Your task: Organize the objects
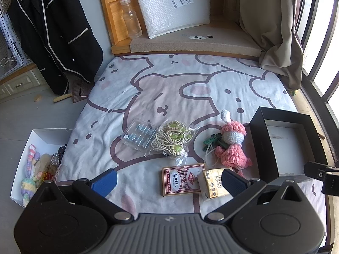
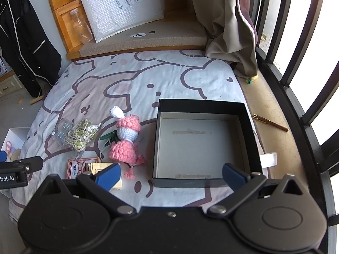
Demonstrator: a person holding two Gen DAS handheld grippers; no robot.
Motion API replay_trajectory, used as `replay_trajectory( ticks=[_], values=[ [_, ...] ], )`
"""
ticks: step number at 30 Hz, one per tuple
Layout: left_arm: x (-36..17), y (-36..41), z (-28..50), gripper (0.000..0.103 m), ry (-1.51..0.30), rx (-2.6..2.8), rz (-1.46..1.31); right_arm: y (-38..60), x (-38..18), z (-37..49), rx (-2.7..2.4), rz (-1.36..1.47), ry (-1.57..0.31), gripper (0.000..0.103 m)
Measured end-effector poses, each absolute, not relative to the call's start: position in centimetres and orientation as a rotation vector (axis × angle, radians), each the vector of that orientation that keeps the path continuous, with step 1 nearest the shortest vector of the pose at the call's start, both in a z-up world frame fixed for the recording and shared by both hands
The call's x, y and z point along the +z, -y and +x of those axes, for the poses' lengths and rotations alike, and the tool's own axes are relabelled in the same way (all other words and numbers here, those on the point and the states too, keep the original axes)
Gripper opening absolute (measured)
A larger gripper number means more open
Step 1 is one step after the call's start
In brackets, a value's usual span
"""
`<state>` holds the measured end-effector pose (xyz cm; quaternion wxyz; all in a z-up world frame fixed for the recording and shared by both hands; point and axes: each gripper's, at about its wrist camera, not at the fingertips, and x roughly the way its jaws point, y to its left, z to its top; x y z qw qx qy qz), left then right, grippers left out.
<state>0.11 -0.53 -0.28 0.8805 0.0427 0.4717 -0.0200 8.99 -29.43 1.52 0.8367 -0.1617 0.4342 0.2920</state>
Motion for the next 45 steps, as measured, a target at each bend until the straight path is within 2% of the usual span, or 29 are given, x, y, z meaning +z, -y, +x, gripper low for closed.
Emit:
replay_trajectory(
  ticks=[45],
  values=[
    [0.0, 0.2, 0.1, 0.103, -0.971, -0.044, 0.057, 28.8, 1.2, 9.1, 0.61, -0.325, -0.919, 0.103]
  ],
)
